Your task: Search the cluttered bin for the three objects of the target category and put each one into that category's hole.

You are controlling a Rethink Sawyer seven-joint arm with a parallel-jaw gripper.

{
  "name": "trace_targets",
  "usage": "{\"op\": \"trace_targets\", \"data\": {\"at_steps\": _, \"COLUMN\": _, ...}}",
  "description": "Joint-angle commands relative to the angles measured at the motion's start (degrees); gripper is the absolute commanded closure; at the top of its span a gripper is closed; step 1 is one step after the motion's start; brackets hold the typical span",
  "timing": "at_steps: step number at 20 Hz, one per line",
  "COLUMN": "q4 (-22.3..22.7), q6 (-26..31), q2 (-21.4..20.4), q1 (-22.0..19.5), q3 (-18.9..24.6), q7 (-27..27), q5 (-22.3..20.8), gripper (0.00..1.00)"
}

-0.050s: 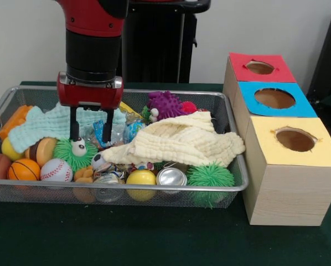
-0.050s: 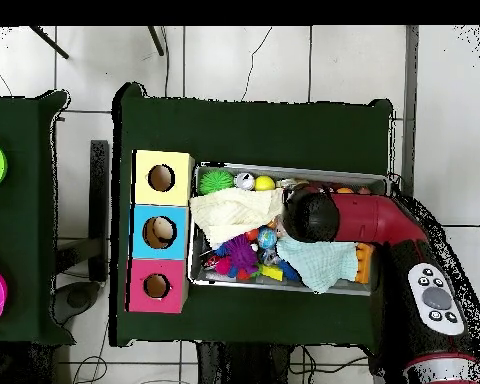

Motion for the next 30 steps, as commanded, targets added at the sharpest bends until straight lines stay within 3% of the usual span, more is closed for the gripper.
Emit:
{"op": "trace_targets", "data": {"at_steps": 1, "q4": -0.39, "q6": -3.24, "q2": 5.22, "q1": 0.69, "q3": 0.25, "q7": 4.60, "q5": -1.61, "gripper": 0.00}}
{"op": "trace_targets", "data": {"at_steps": 9, "q4": -6.03, "q6": -2.44, "q2": 10.57, "q1": 2.44, "q3": -0.73, "q7": 4.40, "q5": -1.74, "gripper": 0.00}}
{"op": "trace_targets", "data": {"at_steps": 23, "q4": -3.74, "q6": 0.93, "q2": 7.77, "q1": 0.79, "q3": -0.25, "q7": 2.51, "q5": 0.31, "gripper": 0.00}}
{"op": "trace_targets", "data": {"at_steps": 30, "q4": -5.31, "q6": 2.54, "q2": 7.80, "q1": -1.11, "q3": 0.90, "q7": -0.30, "q5": 0.30, "gripper": 0.00}}
